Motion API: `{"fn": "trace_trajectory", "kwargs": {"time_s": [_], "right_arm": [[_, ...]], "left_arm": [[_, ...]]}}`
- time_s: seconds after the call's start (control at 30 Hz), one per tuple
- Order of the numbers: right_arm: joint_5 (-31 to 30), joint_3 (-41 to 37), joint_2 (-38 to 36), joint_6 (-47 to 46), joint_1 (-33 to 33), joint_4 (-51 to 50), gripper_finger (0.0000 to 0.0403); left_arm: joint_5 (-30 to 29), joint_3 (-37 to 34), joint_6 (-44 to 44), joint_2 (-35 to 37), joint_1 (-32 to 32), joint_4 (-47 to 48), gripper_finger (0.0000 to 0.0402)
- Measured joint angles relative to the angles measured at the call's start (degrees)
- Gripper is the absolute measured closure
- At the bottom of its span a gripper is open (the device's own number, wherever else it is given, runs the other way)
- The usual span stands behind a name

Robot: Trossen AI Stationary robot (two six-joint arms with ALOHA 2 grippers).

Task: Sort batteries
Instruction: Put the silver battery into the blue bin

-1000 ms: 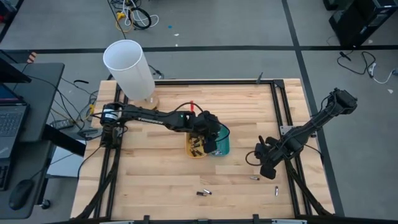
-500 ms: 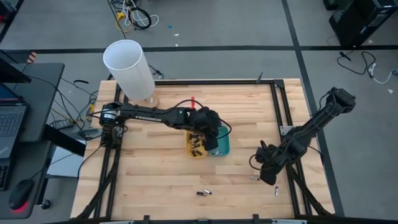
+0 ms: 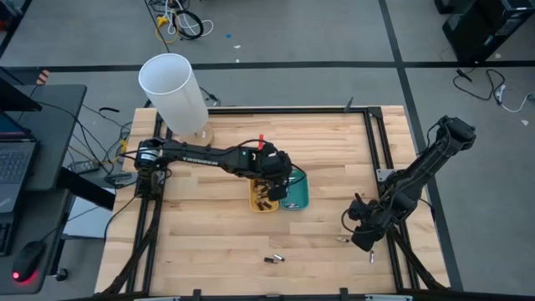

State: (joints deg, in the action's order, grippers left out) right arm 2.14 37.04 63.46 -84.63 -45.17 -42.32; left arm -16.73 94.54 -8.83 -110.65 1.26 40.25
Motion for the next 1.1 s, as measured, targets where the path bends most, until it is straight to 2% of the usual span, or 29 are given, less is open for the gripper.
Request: {"fn": "trace_trajectory", "kwargs": {"time_s": [0.17, 0.33, 0.43, 0.57, 0.73, 0.97, 1.1], "right_arm": [[5.32, 0.00, 0.00, -1.52, -0.19, 0.48, 0.0203], [5.22, 0.00, 0.00, -4.59, -0.20, 0.70, 0.0203], [6.03, 0.00, 0.00, -6.85, -0.40, 2.39, 0.0201], [6.55, 0.02, 0.00, -19.27, -0.61, 2.59, 0.0201], [7.32, 0.00, 0.01, -29.14, -0.56, 2.84, 0.0202], [7.93, 0.00, 0.59, -35.35, -0.75, 4.16, 0.0203], [10.66, 0.00, 3.18, -37.39, -2.62, 5.04, 0.0203]], "left_arm": [[-4.05, 0.06, 1.23, 0.00, 0.06, 3.47, 0.0334], [-5.58, 2.25, 2.44, -0.02, 0.15, 4.08, 0.0355], [-5.54, 4.30, 2.51, -0.02, 0.42, 8.00, 0.0371], [-2.62, 4.44, 3.99, 0.85, 1.53, 10.92, 0.0392], [0.65, 1.22, 3.45, 3.37, 4.11, 9.40, 0.0385], [1.35, -4.53, -0.23, 7.81, 8.97, 8.93, 0.0383], [1.39, -6.45, -2.02, 9.90, 12.11, 9.74, 0.0386]]}}
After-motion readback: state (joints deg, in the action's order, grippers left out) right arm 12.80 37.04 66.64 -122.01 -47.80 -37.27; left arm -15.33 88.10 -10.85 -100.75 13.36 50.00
